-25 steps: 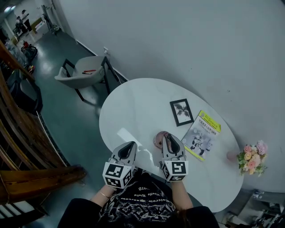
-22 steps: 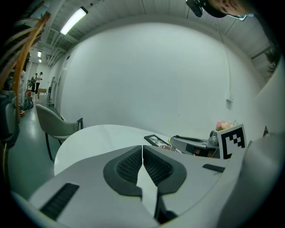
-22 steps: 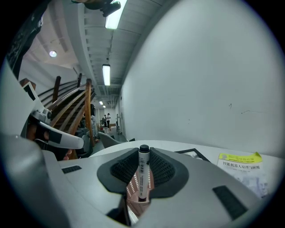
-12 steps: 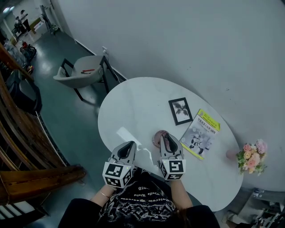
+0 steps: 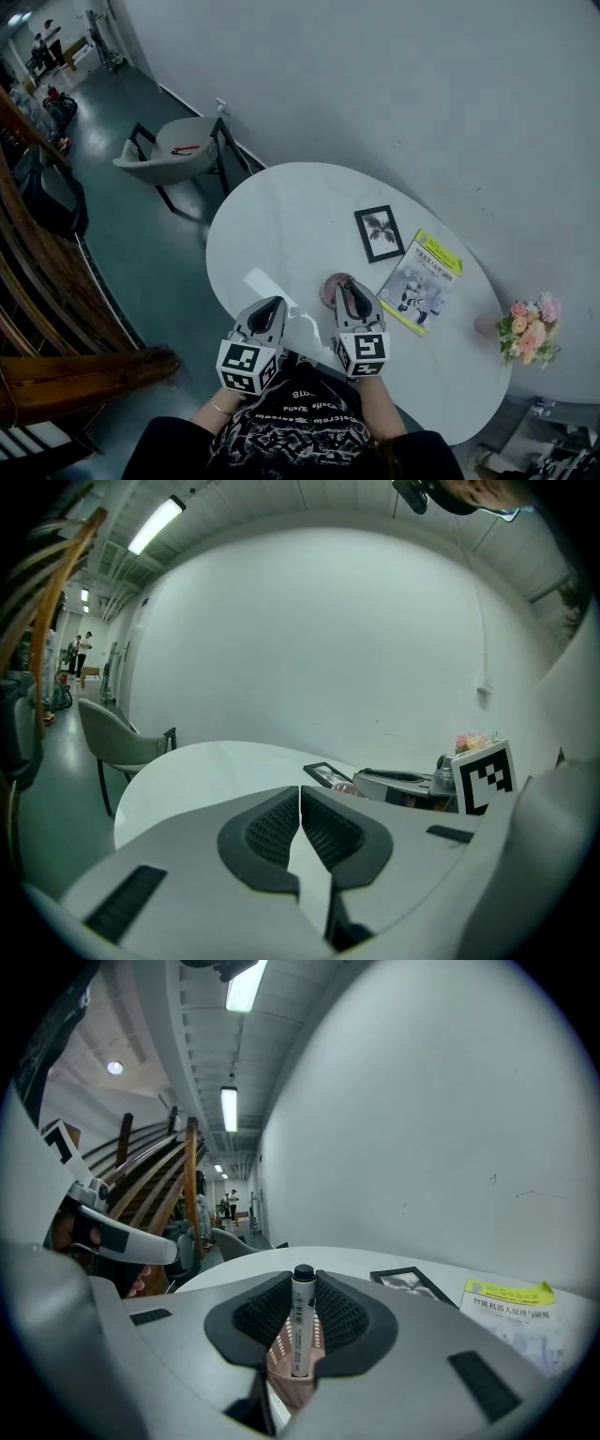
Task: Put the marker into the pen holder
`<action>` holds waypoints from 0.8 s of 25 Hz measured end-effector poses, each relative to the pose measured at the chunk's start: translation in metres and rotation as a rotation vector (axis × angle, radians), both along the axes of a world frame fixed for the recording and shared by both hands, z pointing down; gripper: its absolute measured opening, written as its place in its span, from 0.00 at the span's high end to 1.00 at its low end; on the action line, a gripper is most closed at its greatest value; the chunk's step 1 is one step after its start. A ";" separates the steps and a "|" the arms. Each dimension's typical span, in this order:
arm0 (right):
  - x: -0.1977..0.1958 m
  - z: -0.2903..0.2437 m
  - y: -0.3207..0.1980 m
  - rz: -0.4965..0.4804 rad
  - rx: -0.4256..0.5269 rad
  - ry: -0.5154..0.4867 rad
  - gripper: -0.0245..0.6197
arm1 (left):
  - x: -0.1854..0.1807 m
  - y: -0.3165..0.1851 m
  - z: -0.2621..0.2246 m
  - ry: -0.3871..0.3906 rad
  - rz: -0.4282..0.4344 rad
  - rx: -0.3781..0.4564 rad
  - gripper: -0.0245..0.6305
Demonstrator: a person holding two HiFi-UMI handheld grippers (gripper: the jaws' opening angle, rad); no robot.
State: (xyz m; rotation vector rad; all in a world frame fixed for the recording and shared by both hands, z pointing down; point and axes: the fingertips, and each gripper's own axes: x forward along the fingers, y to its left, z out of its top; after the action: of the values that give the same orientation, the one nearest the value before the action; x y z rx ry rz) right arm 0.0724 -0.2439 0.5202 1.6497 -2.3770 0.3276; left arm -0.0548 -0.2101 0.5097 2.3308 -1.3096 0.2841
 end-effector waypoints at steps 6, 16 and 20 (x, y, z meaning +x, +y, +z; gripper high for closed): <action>0.002 0.002 -0.001 -0.002 -0.013 0.020 0.81 | -0.003 0.002 -0.001 -0.004 -0.001 0.002 0.92; 0.006 0.002 -0.005 0.001 -0.053 0.010 0.76 | -0.007 0.003 0.004 -0.012 -0.005 -0.006 0.92; 0.005 0.005 -0.004 -0.006 -0.059 0.018 0.75 | -0.008 0.003 0.005 -0.014 -0.009 -0.005 0.92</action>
State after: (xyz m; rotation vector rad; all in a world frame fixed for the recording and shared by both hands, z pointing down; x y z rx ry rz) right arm 0.0776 -0.2482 0.5251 1.6119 -2.3362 0.3770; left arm -0.0631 -0.2069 0.5150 2.3223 -1.3237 0.3018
